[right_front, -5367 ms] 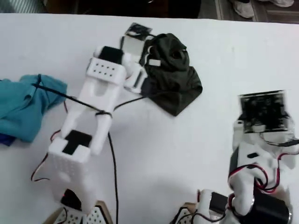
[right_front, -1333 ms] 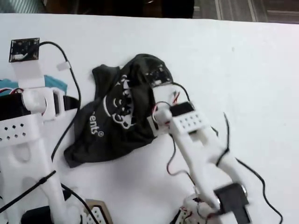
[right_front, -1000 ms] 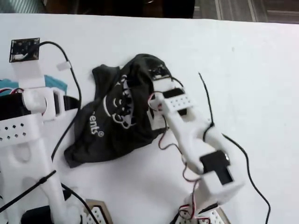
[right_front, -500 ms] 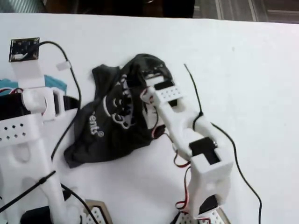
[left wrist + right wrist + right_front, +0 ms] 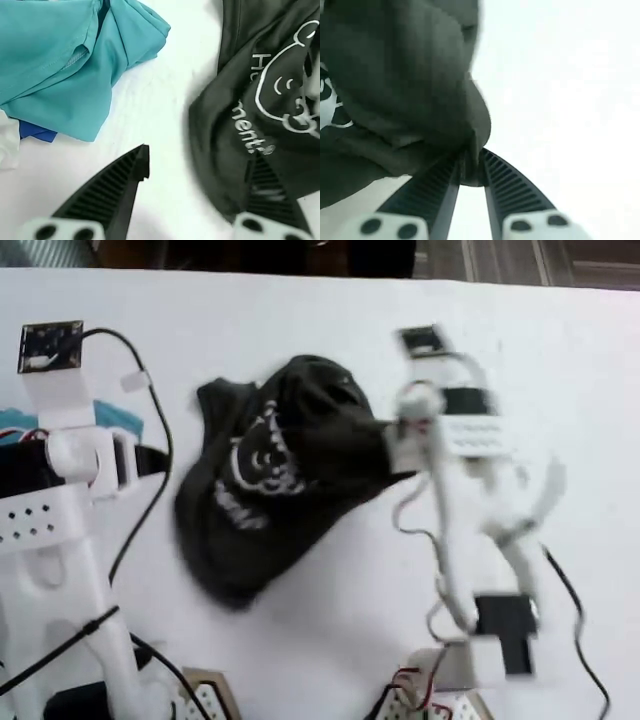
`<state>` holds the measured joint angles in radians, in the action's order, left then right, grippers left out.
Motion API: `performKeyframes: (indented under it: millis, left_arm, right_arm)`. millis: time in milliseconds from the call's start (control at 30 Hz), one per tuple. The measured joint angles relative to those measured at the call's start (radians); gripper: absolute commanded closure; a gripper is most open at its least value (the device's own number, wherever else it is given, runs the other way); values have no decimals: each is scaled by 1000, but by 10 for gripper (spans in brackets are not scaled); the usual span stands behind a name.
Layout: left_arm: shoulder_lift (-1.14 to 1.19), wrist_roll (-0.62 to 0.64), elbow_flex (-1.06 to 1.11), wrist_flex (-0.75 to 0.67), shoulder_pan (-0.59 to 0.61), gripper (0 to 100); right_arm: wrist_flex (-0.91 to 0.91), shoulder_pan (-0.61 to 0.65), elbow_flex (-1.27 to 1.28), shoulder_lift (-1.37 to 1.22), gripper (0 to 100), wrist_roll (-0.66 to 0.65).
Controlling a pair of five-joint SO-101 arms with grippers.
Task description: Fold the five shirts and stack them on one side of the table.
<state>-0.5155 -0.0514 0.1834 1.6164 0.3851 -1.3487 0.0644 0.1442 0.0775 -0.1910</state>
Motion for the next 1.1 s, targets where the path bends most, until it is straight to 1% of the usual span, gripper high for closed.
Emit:
performKeyframes:
  millis: [133, 233, 300, 433, 633, 733, 1000, 1100]
  left_arm:
    - [0, 0, 32, -40, 0, 680]
    - [0, 0, 109, -81, -18, 680]
    - [0, 0, 172, -103, -63, 680]
    - [0, 0, 307, -160, -207, 680]
    - [0, -2, 451, -316, -442, 678]
    - [0, -2, 506, -413, -514, 677]
    - [0, -2, 660, -704, -529, 677]
    - [0, -2, 721, -766, -529, 677]
  right_arm:
    - [-66, -135, 0, 184, 978, -98]
    - [-123, -213, 0, 265, 978, -144]
    - [-150, -267, 2, 287, 978, -167]
    - [-150, -354, 20, 296, 978, -183]
    - [-112, -377, 158, 304, 978, -186]
    - [-89, -377, 227, 304, 978, -186]
    - [-84, -379, 279, 305, 978, -186]
    - [-84, -379, 282, 344, 978, -186]
